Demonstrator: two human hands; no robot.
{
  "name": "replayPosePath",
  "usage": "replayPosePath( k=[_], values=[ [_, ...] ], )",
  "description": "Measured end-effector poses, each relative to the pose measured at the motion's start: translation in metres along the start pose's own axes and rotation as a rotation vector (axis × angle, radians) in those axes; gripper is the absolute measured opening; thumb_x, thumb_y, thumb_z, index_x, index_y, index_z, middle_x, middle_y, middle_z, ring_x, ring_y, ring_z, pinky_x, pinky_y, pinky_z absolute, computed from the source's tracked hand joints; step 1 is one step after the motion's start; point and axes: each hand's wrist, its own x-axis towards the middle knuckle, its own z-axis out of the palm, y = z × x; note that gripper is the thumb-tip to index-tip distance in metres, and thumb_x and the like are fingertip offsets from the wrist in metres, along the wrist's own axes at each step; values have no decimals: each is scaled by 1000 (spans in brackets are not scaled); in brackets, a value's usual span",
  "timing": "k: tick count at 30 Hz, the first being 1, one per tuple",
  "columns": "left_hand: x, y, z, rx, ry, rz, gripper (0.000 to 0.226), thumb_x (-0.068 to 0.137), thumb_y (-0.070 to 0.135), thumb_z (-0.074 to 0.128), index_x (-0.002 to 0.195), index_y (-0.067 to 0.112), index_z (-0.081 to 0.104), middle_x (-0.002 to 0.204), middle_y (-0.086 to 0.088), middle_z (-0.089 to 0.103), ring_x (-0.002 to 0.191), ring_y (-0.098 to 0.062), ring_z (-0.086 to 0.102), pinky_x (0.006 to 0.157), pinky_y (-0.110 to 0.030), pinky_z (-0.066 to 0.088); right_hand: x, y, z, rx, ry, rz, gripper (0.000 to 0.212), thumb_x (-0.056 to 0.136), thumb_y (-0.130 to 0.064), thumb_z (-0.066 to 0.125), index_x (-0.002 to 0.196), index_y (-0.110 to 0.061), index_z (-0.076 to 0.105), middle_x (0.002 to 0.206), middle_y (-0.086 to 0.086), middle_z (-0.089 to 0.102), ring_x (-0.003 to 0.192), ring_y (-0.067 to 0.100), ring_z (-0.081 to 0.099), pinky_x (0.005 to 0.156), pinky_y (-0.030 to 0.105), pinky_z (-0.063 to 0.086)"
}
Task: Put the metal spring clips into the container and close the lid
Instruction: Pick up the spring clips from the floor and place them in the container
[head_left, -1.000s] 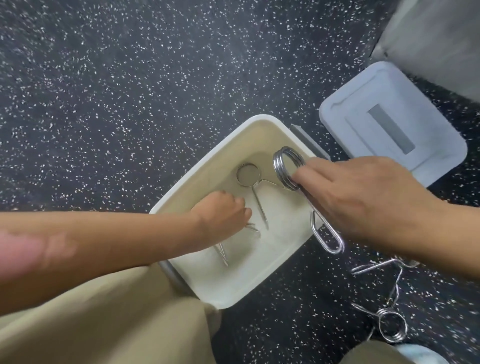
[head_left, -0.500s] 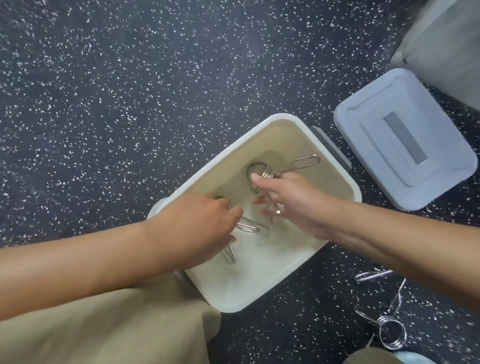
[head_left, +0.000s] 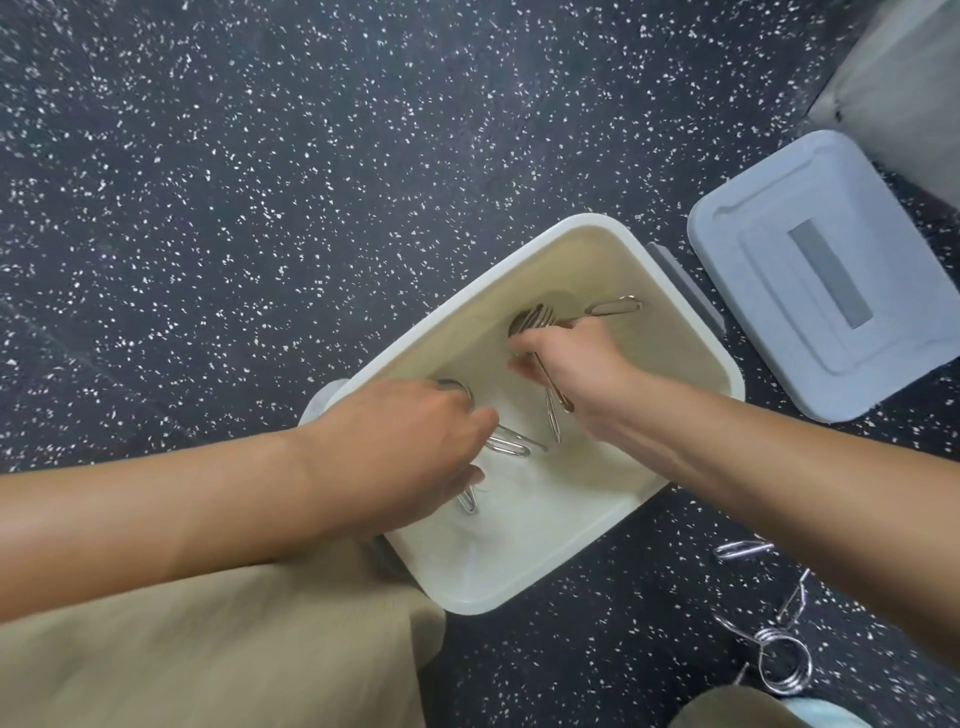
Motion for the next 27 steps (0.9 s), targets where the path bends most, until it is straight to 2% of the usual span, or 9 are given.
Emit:
replayPosePath(
  k=[3, 7, 12, 16, 19, 20, 22, 24, 27],
  values=[
    [0, 0, 0, 5, 10, 6, 37, 98, 50, 44, 112, 18, 54, 100, -2, 61, 95, -28, 62, 75, -39, 48, -7, -4, -1, -175, 97, 5, 10, 67, -12, 72, 68, -13, 62, 63, 4, 53, 57, 20, 47, 55, 29, 38],
    [1, 0, -1, 17, -1, 19, 36, 98, 51, 43, 111, 18, 54, 99, -2, 60, 94, -28, 62, 71, -38, 45, -17, -2, -15, -243, 128, 65, 20, 81, -19, 70, 73, -13, 52, 73, 0, 52, 62, 16, 48, 51, 27, 31],
    [4, -2, -3, 21, -10, 28, 34, 98, 51, 42, 106, 20, 51, 97, 0, 60, 91, -28, 63, 68, -36, 42, -30, 5, -25, -211, 79, 137, 18, 88, -21, 64, 95, -9, 53, 86, 3, 54, 87, 26, 53, 72, 32, 38],
    [12, 0, -10, 28, -29, 43, 31, 98, 52, 41, 100, 21, 46, 96, 0, 60, 91, -29, 63, 69, -37, 44, -34, 10, -30, -170, 20, 166, 42, 88, -24, 64, 124, -11, 49, 118, 11, 60, 111, 28, 57, 82, 35, 40],
    [21, 5, -18, 38, -39, 43, 29, 99, 52, 39, 93, 24, 36, 88, 2, 51, 91, -29, 62, 66, -35, 38, -41, 7, -35, -125, -13, 141, 60, 79, -27, 67, 131, -3, 53, 122, 12, 62, 113, 29, 60, 97, 41, 48],
    [24, 8, -19, 48, -32, 51, 29, 99, 52, 38, 93, 24, 36, 86, 3, 46, 91, -28, 62, 65, -35, 38, -45, 4, -39, -111, -24, 125, 59, 75, -27, 67, 127, -1, 58, 118, 15, 65, 111, 32, 63, 100, 46, 49],
    [30, 12, -23, 43, -2, 69, 30, 99, 53, 39, 97, 23, 41, 83, 5, 42, 89, -28, 61, 68, -36, 44, -53, -2, -50, -76, -66, 77, 36, 79, -19, 67, 109, 0, 67, 110, 21, 70, 108, 37, 68, 101, 50, 51],
    [35, 16, -28, 24, 16, 79, 30, 98, 54, 40, 96, 24, 40, 80, 7, 39, 86, -27, 61, 72, -40, 52, -65, -10, -69, -32, -114, 26, 14, 90, -6, 63, 103, -3, 67, 107, 20, 73, 99, 31, 75, 96, 41, 56],
    [43, 28, -37, 13, 34, 92, 32, 97, 55, 38, 92, 24, 38, 81, 7, 47, 81, -27, 61, 70, -42, 54, -90, -21, -104, -75, -145, -116, 15, 91, -3, 64, 104, -8, 70, 99, 13, 78, 85, 25, 78, 87, 34, 60]
  ],
)
